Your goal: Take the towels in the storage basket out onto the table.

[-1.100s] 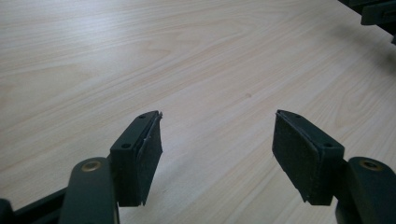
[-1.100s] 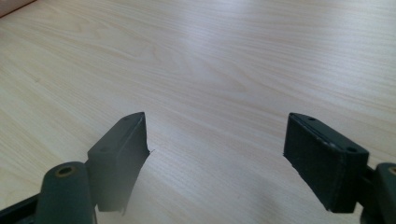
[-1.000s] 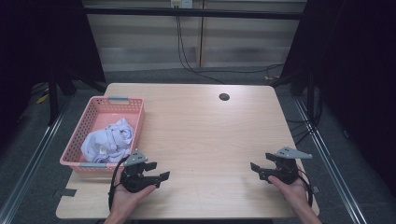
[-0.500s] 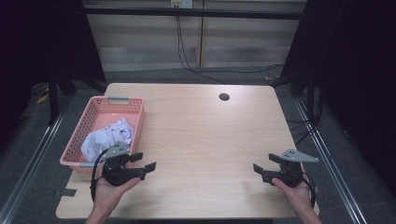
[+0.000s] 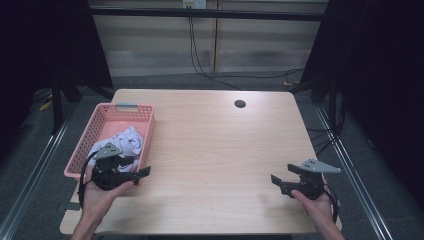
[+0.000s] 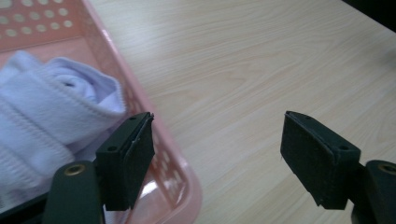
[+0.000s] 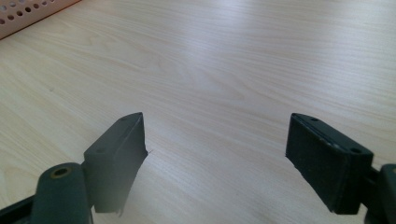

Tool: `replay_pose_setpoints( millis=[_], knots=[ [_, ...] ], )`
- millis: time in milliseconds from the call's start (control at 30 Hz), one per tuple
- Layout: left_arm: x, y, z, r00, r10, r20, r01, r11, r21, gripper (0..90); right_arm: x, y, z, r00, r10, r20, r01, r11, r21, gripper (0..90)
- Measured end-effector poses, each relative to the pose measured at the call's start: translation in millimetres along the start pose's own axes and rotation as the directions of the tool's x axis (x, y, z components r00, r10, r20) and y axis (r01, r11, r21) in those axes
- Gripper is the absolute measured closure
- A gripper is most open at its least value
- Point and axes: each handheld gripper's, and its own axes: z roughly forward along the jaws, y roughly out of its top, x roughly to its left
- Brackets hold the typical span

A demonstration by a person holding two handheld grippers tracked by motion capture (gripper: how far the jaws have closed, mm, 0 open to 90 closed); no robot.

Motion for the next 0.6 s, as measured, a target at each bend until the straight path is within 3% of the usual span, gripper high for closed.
replay_pose_setpoints(
  millis=[300, 333, 467, 500, 600],
  knots=[
    [22.5, 12.4, -16.6, 0.9991, -0.012, -0.040, 0.013, 0.9999, 0.009, 24.8, 1.8, 0.2, 2.6, 0.9999, -0.005, -0.012, 0.005, 1.000, 0.012, 19.7],
    [29.8, 15.0, -18.7, 0.9979, -0.010, -0.064, 0.011, 0.9997, 0.022, 24.8, 1.7, 0.1, 2.8, 0.9999, -0.002, -0.010, 0.002, 1.000, 0.013, 18.8],
    [40.9, 18.2, -19.3, 0.9975, -0.022, -0.068, 0.025, 0.9983, 0.053, 22.1, 1.4, -0.7, 2.4, 0.9999, -0.007, -0.012, 0.007, 1.000, 0.012, 18.7],
    [46.1, 20.2, -18.6, 0.9938, 0.002, -0.111, 0.008, 0.9961, 0.088, 21.7, 1.1, -1.8, 2.6, 0.9998, -0.008, -0.018, 0.008, 1.000, 0.018, 18.6],
    [55.0, 21.3, -19.6, 0.9937, -0.018, -0.110, 0.028, 0.9958, 0.087, 20.5, 1.5, -1.4, 2.3, 0.9997, -0.010, -0.020, 0.011, 1.000, 0.019, 18.6]
  ],
)
